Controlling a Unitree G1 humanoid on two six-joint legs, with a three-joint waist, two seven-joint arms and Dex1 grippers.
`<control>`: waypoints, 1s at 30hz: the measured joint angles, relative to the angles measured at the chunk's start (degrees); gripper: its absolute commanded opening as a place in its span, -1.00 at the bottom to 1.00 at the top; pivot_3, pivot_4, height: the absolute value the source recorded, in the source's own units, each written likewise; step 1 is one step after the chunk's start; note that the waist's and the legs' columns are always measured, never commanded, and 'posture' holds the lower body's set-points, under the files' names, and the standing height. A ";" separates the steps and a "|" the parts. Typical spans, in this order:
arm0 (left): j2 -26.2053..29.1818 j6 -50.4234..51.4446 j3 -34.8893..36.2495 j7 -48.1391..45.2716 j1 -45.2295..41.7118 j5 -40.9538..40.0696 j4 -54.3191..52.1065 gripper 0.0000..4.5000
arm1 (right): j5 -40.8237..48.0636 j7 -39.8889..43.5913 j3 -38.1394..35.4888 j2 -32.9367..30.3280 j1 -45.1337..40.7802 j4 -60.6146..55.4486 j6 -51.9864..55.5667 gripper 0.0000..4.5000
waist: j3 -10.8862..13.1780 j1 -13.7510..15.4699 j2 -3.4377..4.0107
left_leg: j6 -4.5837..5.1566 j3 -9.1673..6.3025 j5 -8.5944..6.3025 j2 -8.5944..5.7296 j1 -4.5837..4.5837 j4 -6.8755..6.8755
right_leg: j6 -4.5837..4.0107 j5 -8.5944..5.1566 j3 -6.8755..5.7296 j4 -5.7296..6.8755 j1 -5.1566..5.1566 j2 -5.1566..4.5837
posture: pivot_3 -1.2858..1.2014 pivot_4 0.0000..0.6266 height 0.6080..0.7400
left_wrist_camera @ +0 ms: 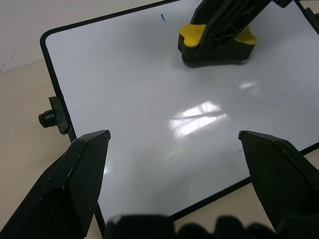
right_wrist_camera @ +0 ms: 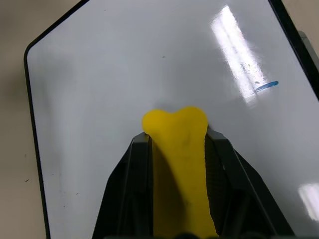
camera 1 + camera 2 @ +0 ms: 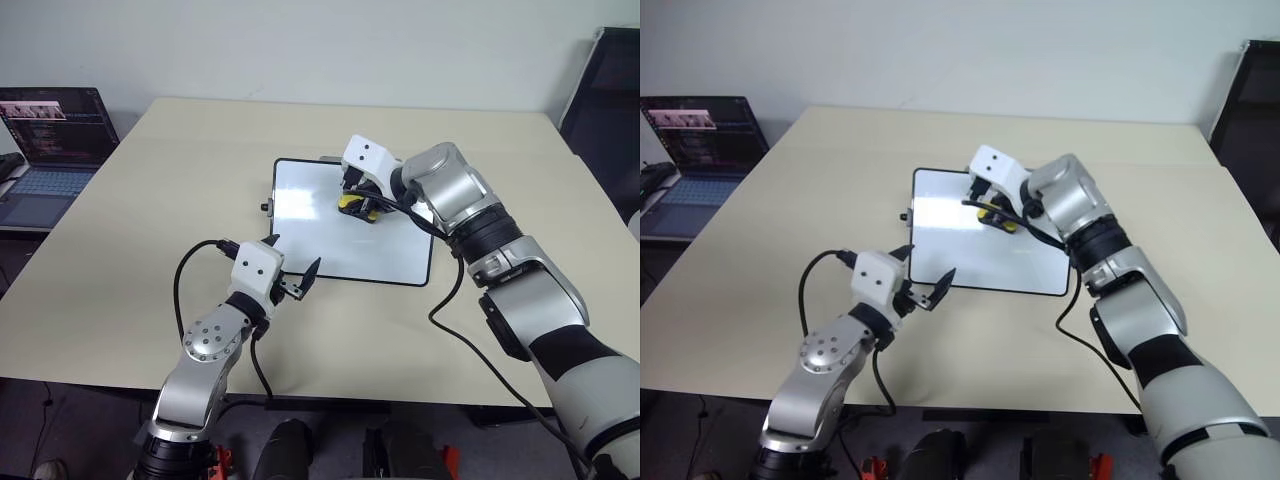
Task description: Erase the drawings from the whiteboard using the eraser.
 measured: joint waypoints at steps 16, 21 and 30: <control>-0.01 0.00 -0.06 -0.23 -0.28 -0.01 0.00 1.00 | -0.51 -4.26 -1.34 0.44 -3.13 0.02 0.12 -0.52 | 0.02 0.03 0.02 | 0.00 0.21 0.00 0.02 -0.40 -0.09 | -0.01 -0.01 0.05 0.10 -0.58 0.00 | 0.03 -0.52 1.00; 0.00 0.00 -0.06 -0.30 -0.28 -0.01 0.02 1.00 | -0.74 -5.26 -1.36 1.06 -4.10 2.01 -1.77 -0.52 | 0.02 0.02 0.02 | 0.00 0.23 0.00 0.02 -0.40 -0.12 | -0.01 -0.01 0.06 0.08 -0.59 0.00 | 0.03 -0.52 1.00; -0.03 0.02 -0.06 -0.03 -0.08 0.01 0.00 1.00 | -0.96 -5.94 -1.42 2.13 -7.07 8.69 -6.58 -0.52 | 0.02 0.01 0.02 | 0.00 0.25 0.00 0.02 -0.39 -0.12 | -0.01 -0.01 0.06 0.08 -0.59 0.00 | 0.03 -0.52 1.00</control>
